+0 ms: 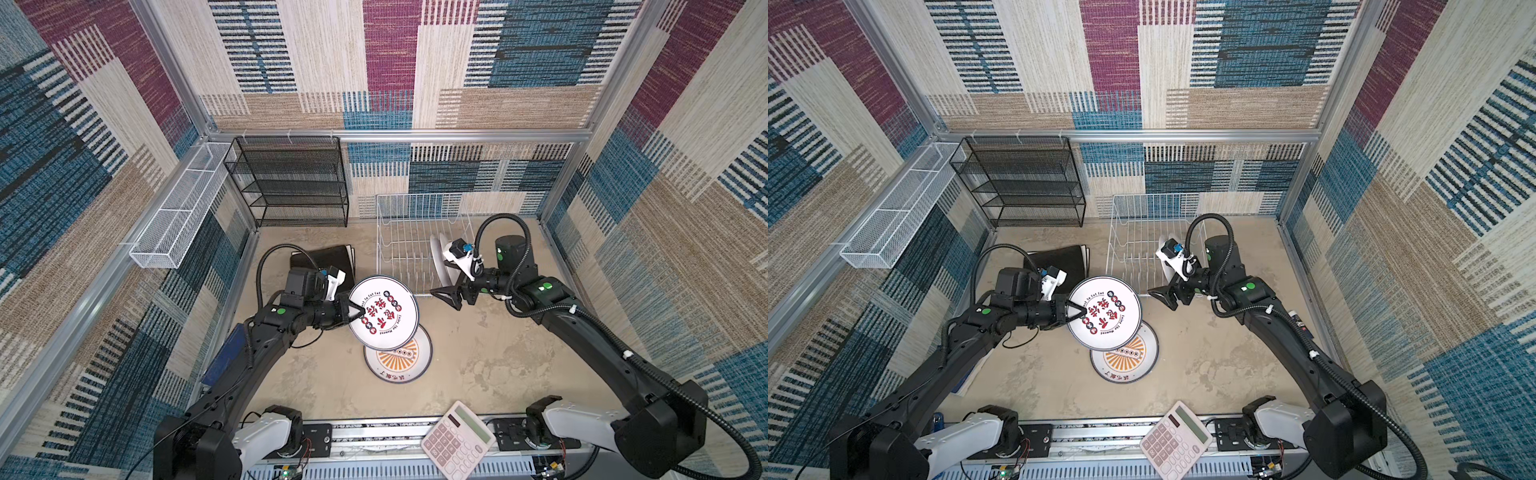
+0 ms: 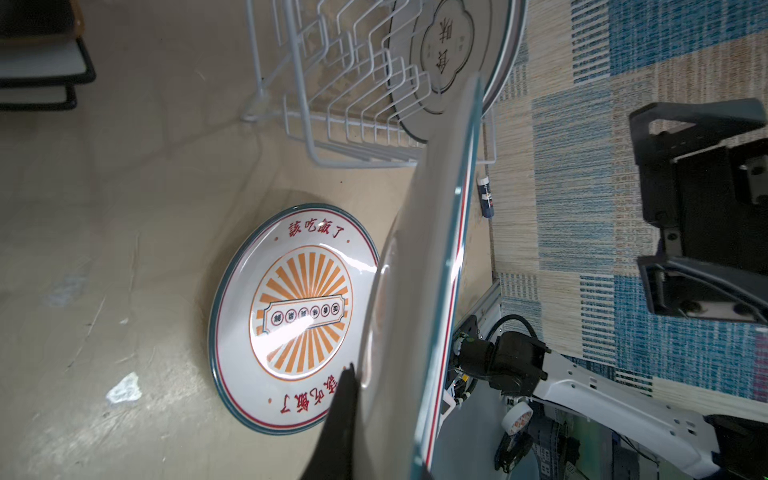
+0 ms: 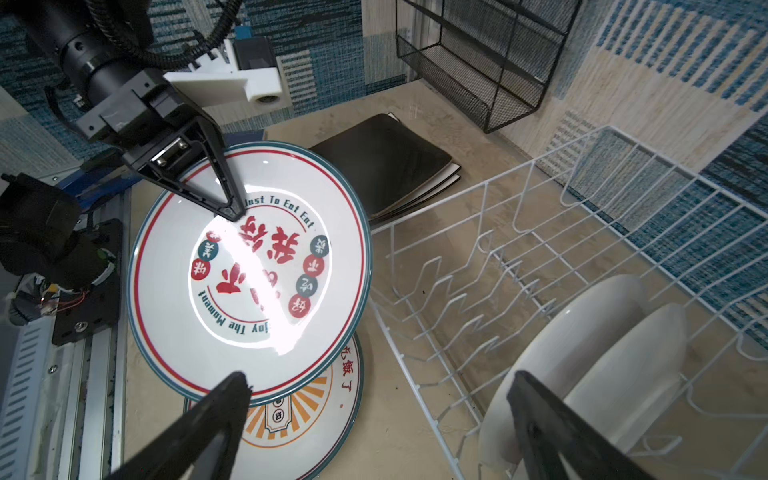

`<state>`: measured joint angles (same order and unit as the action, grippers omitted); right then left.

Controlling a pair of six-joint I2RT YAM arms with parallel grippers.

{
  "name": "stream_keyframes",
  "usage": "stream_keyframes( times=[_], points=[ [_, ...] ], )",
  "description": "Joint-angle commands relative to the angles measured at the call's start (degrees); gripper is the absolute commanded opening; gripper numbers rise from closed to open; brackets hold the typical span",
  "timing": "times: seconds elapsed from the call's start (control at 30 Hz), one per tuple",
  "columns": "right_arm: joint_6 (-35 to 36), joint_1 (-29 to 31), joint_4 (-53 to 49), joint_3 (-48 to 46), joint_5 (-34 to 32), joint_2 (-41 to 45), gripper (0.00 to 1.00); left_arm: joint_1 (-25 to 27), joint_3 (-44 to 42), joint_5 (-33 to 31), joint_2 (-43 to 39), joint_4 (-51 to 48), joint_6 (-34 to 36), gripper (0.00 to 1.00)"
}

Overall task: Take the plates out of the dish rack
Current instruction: 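Carry the printed plate with both grippers onto the plate on the table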

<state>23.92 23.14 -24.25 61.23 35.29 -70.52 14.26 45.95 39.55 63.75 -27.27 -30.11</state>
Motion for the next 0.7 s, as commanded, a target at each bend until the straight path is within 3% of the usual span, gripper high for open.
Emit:
stream_keyframes(
  times=[0.0, 0.23, 0.67],
  points=[
    [3.69, 0.78, -1.97, 0.33, -1.66, -0.88, 0.99, -0.03, -3.84, 1.75, -0.47, 4.82, -2.53, 0.00],
    [3.58, 2.36, -0.80, 0.00, -5.48, -1.89, 0.99, -0.01, -10.13, 3.69, 3.57, 11.65, -3.73, 0.00],
    [2.04, 2.53, 0.34, 0.40, -7.16, -2.88, 0.99, 2.37, -8.23, 4.26, 16.10, 11.82, -0.21, 0.00]
  ],
)
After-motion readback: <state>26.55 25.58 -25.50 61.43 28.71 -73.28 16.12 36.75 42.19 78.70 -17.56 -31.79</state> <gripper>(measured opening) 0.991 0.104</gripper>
